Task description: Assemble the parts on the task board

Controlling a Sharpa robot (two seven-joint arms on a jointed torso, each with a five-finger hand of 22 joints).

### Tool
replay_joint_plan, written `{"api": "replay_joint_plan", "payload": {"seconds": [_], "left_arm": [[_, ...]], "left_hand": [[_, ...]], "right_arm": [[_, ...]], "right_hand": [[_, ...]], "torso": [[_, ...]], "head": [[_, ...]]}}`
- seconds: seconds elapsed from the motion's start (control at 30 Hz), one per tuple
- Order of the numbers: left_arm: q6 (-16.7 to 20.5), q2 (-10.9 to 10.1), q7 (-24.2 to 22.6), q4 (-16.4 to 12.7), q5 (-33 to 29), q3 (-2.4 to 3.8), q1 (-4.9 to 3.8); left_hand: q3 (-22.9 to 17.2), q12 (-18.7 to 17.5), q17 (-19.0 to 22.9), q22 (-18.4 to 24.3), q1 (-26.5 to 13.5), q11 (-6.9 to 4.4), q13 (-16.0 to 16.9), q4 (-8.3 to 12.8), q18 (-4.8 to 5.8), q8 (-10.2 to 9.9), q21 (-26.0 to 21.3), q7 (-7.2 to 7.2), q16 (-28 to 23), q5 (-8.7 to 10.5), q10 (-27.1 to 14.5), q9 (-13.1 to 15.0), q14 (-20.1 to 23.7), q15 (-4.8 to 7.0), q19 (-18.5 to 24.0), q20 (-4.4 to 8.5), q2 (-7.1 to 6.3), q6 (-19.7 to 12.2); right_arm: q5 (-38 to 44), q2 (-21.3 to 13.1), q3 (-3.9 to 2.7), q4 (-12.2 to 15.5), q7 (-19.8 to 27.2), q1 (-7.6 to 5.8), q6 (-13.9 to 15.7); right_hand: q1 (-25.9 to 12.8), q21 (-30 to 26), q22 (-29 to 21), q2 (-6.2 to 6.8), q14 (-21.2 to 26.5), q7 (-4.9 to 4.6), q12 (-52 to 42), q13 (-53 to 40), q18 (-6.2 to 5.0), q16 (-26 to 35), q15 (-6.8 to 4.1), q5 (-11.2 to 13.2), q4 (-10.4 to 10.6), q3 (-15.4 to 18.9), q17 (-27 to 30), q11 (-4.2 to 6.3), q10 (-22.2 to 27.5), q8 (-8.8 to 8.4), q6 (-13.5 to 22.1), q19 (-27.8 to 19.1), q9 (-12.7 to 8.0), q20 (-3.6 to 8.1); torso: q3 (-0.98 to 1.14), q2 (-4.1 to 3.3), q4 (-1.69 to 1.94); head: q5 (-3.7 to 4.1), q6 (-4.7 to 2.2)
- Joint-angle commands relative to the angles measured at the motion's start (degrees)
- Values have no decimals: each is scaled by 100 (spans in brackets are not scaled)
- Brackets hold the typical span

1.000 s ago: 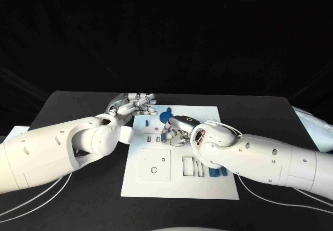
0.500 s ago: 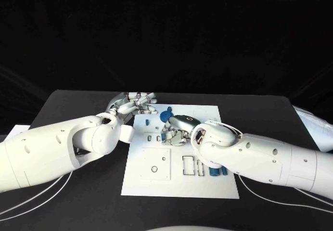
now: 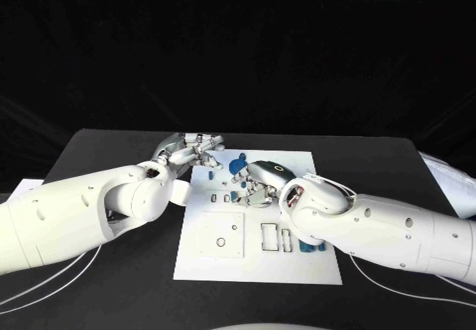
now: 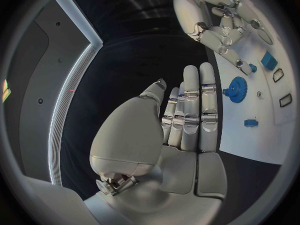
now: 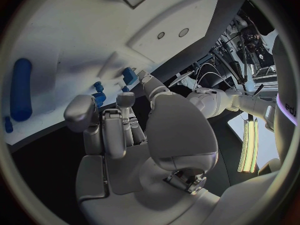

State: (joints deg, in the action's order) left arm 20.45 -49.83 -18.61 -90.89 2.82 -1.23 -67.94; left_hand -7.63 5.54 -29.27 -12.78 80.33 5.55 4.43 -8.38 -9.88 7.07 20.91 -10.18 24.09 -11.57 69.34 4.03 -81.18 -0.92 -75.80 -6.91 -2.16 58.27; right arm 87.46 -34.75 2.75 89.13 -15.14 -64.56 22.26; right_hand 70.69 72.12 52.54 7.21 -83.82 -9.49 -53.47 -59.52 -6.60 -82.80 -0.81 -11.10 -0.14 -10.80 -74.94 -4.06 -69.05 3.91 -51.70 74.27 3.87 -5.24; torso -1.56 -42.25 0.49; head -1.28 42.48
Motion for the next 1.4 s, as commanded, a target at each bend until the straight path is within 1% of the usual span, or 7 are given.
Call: {"api": "replay_joint_plan", "payload": {"seconds": [0.03, 0.07, 0.2, 0.37, 0.53, 0.97, 1.4], "left_arm": [[-132, 6, 635, 25, 973, 3, -2], [-139, 1, 880, 42, 1226, 3, -2], [-392, -24, 1652, 72, 1915, 5, -7], [-1045, -53, 2956, 61, 3046, 10, -59], [-1613, 13, 4015, 101, 3974, 15, -197], [-2240, 530, 5343, 381, 5042, 17, -420], [-2479, 1006, 5555, 804, 5279, 18, -516]], "left_hand": [[-46, 206, -1330, -196, -50, -124, 113, -16, -59, -10, 316, 110, 1541, 30, 391, 7, -413, 116, -345, 117, -58, 45], [-41, 434, -2804, -719, -81, -219, 261, -17, -8, 53, 894, 212, 3178, 39, 662, 33, -621, 221, -607, 219, -123, 171], [-16, 1472, -5302, -3415, -175, -353, 1100, 2, 359, 194, 3382, 370, 5827, 42, 938, 102, -743, 331, -881, 383, -152, 326], [237, 3778, -5867, -4603, -525, -503, 3291, -215, 458, 574, 4484, 426, 6396, 23, 258, 345, -810, 390, -655, 435, -79, 332], [708, 5328, -6073, -5949, -977, -551, 4879, -723, 638, 1091, 5596, 549, 6591, 70, 496, 733, -882, 426, -912, 422, 50, 332], [1490, 5817, -6073, -6769, -1340, -642, 5442, -819, 768, 2297, 6202, 701, 6591, 393, 488, 1964, -882, 529, -1094, 512, 425, -142], [1832, 5957, -6073, -6939, -1510, -679, 5598, -832, 802, 2718, 6314, 742, 6591, 675, 552, 2556, -882, 561, -1142, 540, 573, -386]], "right_arm": [[-116, -178, -28, 172, 454, -47, 438], [-294, -313, -43, 259, 763, -93, 403], [-978, -709, -75, 456, 1598, -253, 208], [-2267, -1310, -94, 625, 2210, -541, -19], [-3294, -1787, -99, 619, 2403, -782, -57], [-3854, -2082, -98, 326, 2431, -930, -89], [-3836, -2032, -95, 237, 2324, -935, -234]], "right_hand": [[3, -42, -21, 54, -338, 18, -84, -37, -28, 43, 40, -69, 38, 117, -277, -9, -16, 16, 19, -29, 18, -19], [10, -59, -50, 50, -333, 17, -97, -40, -33, 57, 41, -72, 51, 149, -258, -10, -16, 21, 18, -43, 20, -20], [142, -130, -159, -72, -299, 25, -136, -47, -53, 129, 42, -27, 42, 173, -165, -4, 10, 58, -25, -108, 37, -26], [349, -279, -397, -247, -239, 59, -87, 30, -94, 290, 9, -95, -33, 103, 47, 33, 57, 138, -152, -217, 65, -4], [361, -294, -407, -311, -248, 73, -110, 35, -94, 298, -5, -110, -26, 95, 45, 47, 27, 175, -211, -207, 75, 10], [326, -261, -338, -347, -281, 91, -311, -98, -80, 259, -22, -128, 1, 124, -24, 65, -131, 213, -270, -144, 83, 29], [304, -269, -352, -347, -282, 95, -342, -112, -81, 274, -27, -126, 14, 147, -8, 69, -160, 222, -283, -139, 83, 36]], "torso": [[9, 23, -24], [15, 31, -30], [26, 76, -44], [40, 153, -59], [57, 207, -84], [99, 263, -115], [95, 244, -119]], "head": [[-3, -6], [-3, -4], [-8, -4], [-19, 24], [-30, 34], [-51, 73], [-99, 68]]}}
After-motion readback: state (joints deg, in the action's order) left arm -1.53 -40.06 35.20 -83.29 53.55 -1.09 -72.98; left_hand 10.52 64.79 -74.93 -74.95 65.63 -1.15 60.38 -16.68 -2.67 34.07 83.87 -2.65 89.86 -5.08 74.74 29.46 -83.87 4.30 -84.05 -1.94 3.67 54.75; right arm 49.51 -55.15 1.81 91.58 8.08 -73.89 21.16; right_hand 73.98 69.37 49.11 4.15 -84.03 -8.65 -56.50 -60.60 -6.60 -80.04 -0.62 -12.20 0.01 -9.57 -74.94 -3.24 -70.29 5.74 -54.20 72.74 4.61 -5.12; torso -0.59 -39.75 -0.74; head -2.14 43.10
